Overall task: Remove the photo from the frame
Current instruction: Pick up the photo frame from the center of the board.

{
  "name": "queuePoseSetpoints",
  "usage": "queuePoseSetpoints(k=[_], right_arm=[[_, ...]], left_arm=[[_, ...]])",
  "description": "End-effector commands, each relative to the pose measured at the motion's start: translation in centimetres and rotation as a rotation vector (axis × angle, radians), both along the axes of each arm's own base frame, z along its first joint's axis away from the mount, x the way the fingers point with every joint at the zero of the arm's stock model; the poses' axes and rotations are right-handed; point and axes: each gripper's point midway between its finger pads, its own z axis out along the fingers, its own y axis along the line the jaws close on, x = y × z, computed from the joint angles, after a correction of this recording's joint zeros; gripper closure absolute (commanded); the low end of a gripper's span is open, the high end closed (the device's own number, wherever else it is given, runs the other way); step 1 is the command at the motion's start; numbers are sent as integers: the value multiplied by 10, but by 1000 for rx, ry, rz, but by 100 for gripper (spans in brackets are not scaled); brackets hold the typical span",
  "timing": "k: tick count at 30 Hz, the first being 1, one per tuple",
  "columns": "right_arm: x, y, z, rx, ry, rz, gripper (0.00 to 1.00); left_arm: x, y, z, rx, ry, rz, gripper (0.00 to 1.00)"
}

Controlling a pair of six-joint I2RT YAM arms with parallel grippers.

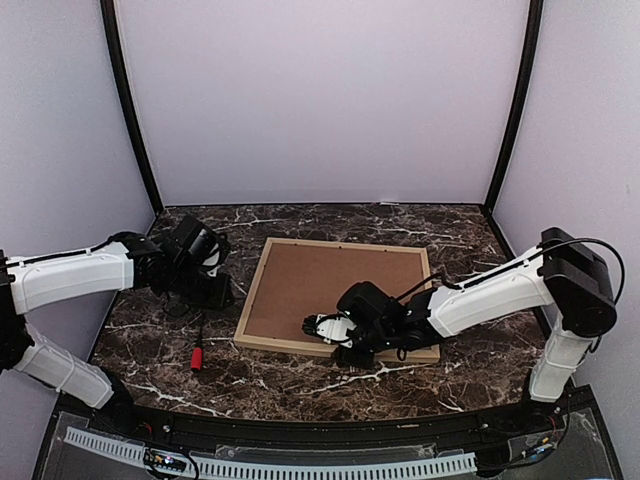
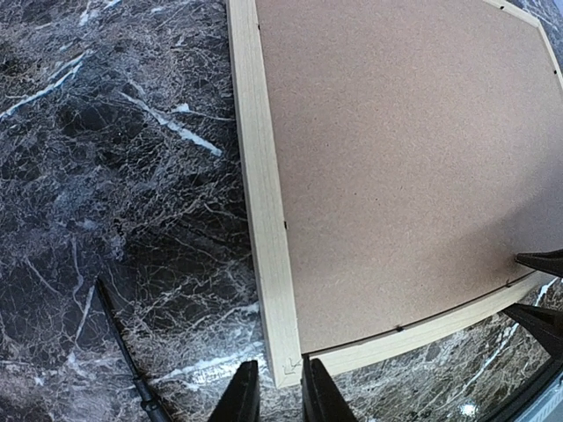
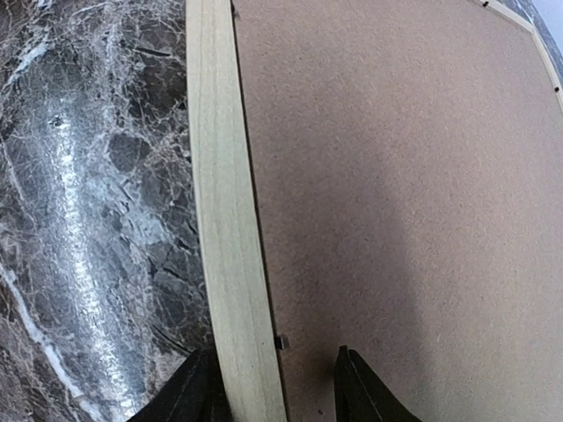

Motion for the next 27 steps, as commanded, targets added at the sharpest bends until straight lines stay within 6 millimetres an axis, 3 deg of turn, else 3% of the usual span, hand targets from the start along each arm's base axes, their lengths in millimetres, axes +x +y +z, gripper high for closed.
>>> queuePoseSetpoints(k=[1, 8, 13, 20, 27], right_arm=[[8, 15, 10, 26, -34, 17, 54], [5, 19, 8, 14, -54, 29, 72], [1, 21, 2, 0, -53, 37, 74], [2, 20, 1, -34, -95, 29, 94], [2, 22, 11, -74, -161, 9, 100]], left_arm=[[-3, 0, 1, -34, -26, 5, 81], [-5, -3, -6, -45, -18, -5, 82], [-6, -3, -10, -52, -15, -10, 82], [-7, -3, -13, -55, -9, -10, 84], [-8, -3, -13, -57, -9, -7, 85]])
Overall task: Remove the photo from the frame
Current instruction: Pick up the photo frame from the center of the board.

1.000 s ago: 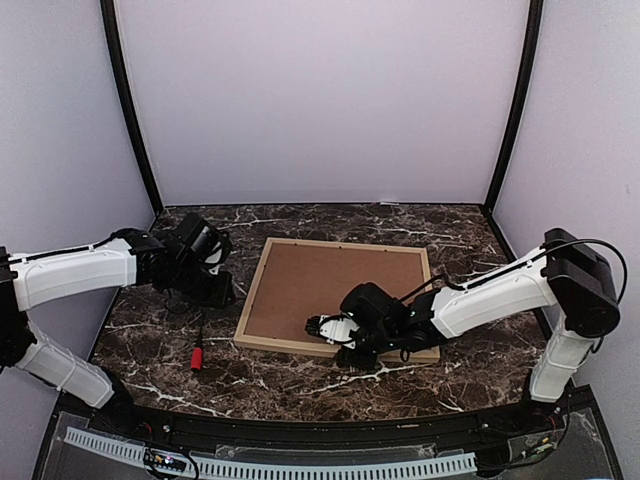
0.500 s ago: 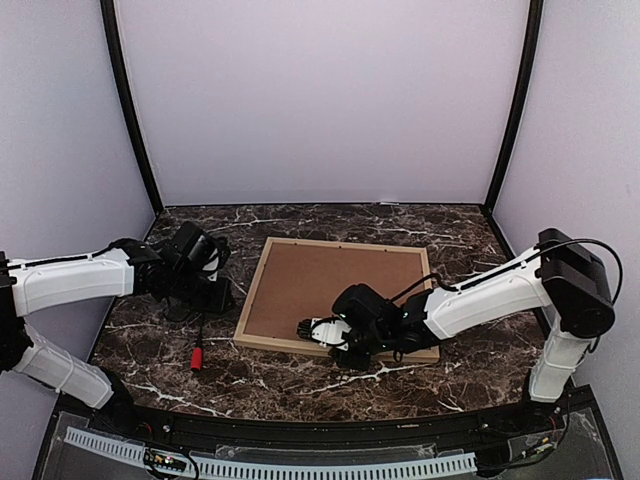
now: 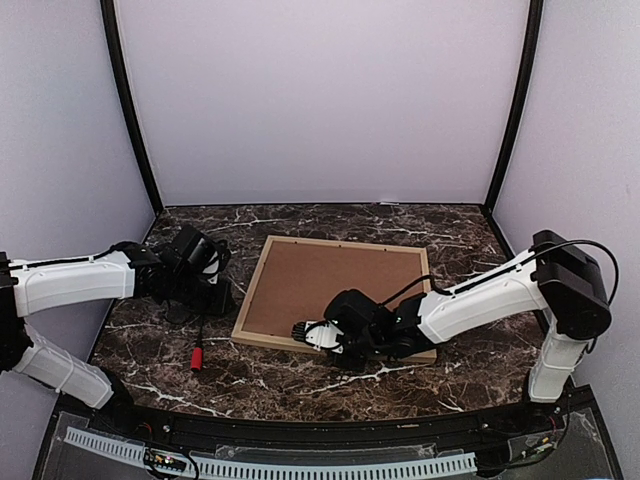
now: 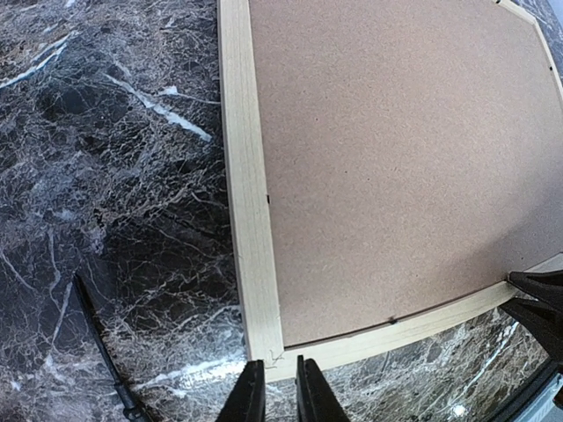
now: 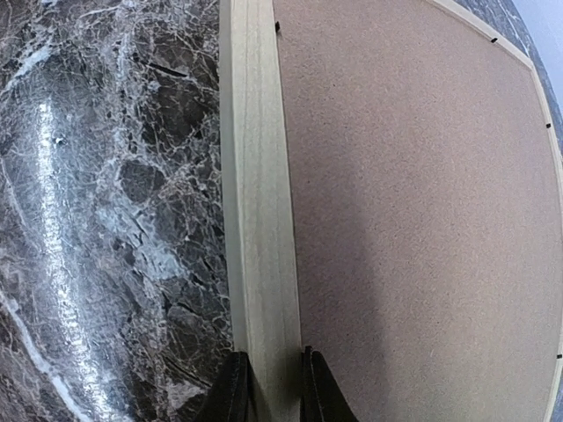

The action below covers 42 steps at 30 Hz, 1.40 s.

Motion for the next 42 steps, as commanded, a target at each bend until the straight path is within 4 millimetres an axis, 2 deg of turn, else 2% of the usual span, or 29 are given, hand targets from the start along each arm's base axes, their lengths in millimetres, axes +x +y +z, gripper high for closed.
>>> queuePoseSetpoints(k=[1, 4, 9, 18, 21, 25, 26, 28, 34, 37, 42], right_arm=[[5, 6, 10, -35, -65, -34, 100], [-1, 11, 14, -31, -40, -25, 100], [-5, 11, 8, -50, -8, -22, 100], [-11, 14, 27, -16, 38, -23, 100], [-11, 14, 34, 4, 61, -24, 100], [-7, 13, 43, 35, 78, -37, 100], [-6, 12, 43, 33, 80, -38, 100], [-5, 11, 43, 28, 83, -41, 100], [0, 10, 49, 37, 84, -47, 100], [3, 10, 53, 45, 82, -54, 100], [8, 10, 61, 56, 72, -65, 100]], left_arm=[[-2, 0, 2, -16, -9, 1, 85], [-2, 1, 4, -15, -14, 3, 86], [-4, 2, 9, -23, -26, 3, 86], [-11, 5, 24, -75, -57, 11, 87], [-21, -1, 17, -131, -30, -6, 86], [-29, 1, 5, -154, 14, 29, 72], [-31, 0, 3, -166, 32, 42, 63], [-34, -3, -2, -198, 57, 51, 52], [-43, 0, -19, -237, 114, 116, 32], [-45, 5, -25, -229, 133, 153, 26], [-49, 15, -34, -298, 202, 235, 24]])
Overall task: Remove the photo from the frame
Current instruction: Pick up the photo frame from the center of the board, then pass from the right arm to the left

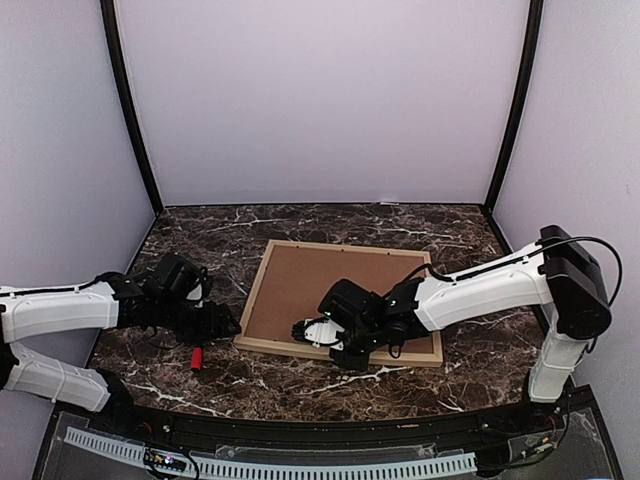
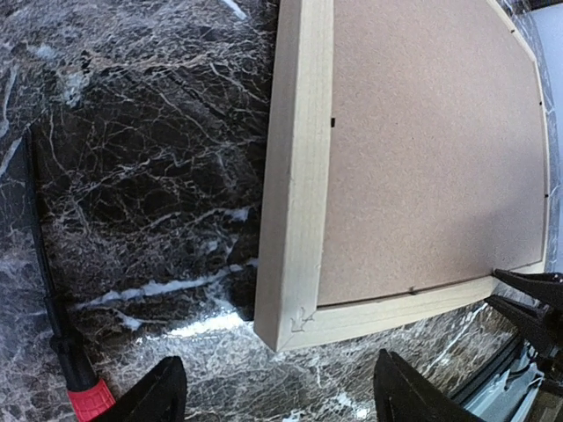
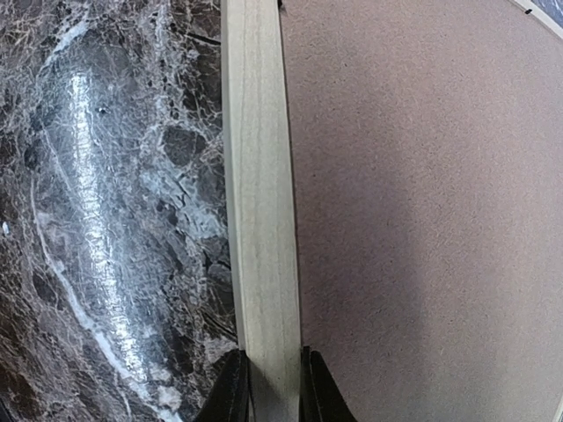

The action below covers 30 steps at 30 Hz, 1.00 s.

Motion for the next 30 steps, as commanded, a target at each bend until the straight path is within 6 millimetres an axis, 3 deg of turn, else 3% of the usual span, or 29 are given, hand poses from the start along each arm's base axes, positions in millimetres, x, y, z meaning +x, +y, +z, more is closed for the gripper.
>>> queuePoseSetpoints(k=[1, 15, 30], right_arm=[[20, 22, 55, 151, -66, -43, 100], [21, 32, 69, 183, -52, -33, 100], [21, 43, 80, 206, -45, -17, 100]], left_arm=[[-1, 2, 0, -127, 43, 87, 24], [6, -12, -6, -435, 82, 240, 24], [21, -19, -17, -594, 126, 385, 29]])
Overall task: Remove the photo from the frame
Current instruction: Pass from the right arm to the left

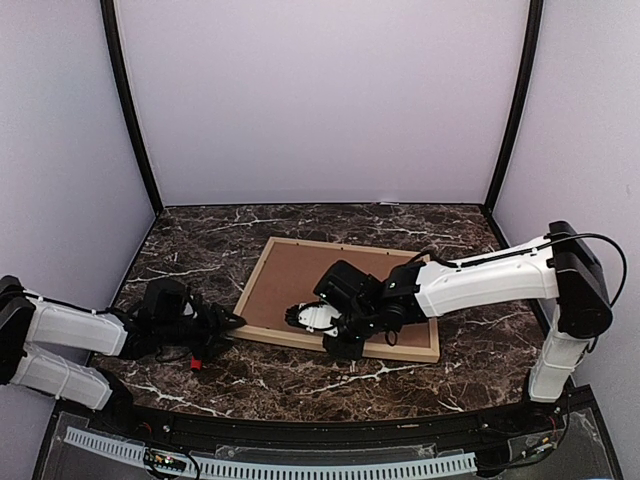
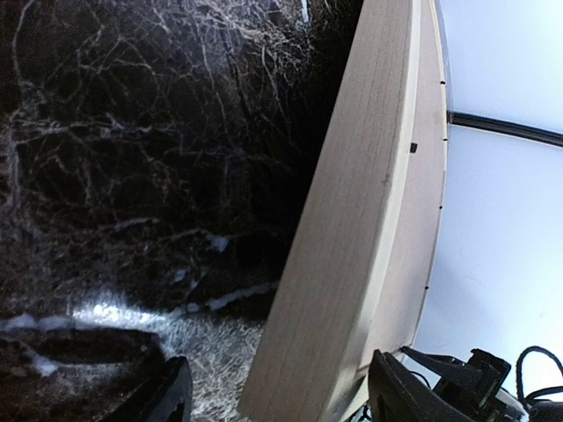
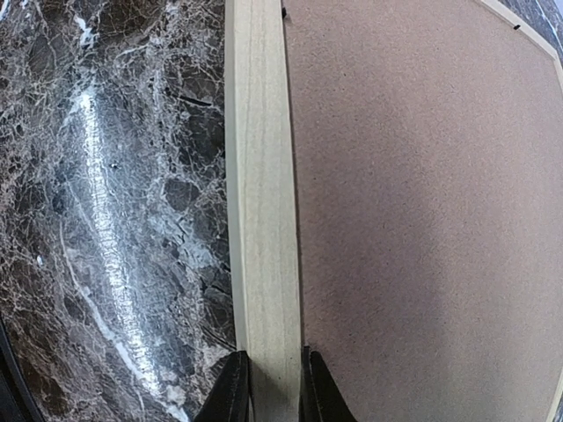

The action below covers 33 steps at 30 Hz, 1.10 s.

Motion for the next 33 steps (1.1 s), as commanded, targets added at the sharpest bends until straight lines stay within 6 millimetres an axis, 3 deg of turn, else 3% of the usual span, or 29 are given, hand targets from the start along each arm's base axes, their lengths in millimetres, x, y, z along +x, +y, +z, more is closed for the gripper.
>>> queuePoseSetpoints(k=[1, 8, 16, 21, 23, 25, 28, 29, 30, 31, 33], right_arm=[[16, 31, 51, 165, -73, -10, 100], [16, 37, 56, 189, -59, -11, 100], [12, 38, 62, 226, -49, -22, 100], [20, 37, 66, 218, -82, -63, 100], [24, 37, 68, 196, -105, -81, 89], [28, 38, 74, 169, -138, -95, 68], [31, 43, 91, 151, -202, -102, 46], [30, 46, 99, 152, -222, -96, 34], [29, 50, 107, 158, -239, -89, 12], [28, 53, 115, 162, -257, -85, 2], [22, 62, 129, 171, -293, -69, 2]], left_arm=[[11, -6, 9, -106, -21, 60, 30], [26, -7, 7, -164, -11, 144, 37], [38, -6, 20, -183, -46, 194, 73], [39, -2, 31, -158, -75, 206, 80], [39, 0, 37, -148, -89, 213, 82], [39, 3, 43, -133, -103, 223, 83], [37, 7, 52, -110, -120, 235, 84], [39, 7, 58, -107, -135, 240, 84], [38, 9, 60, -98, -133, 242, 84], [40, 8, 66, -95, -146, 245, 85], [40, 9, 72, -90, -154, 251, 85]])
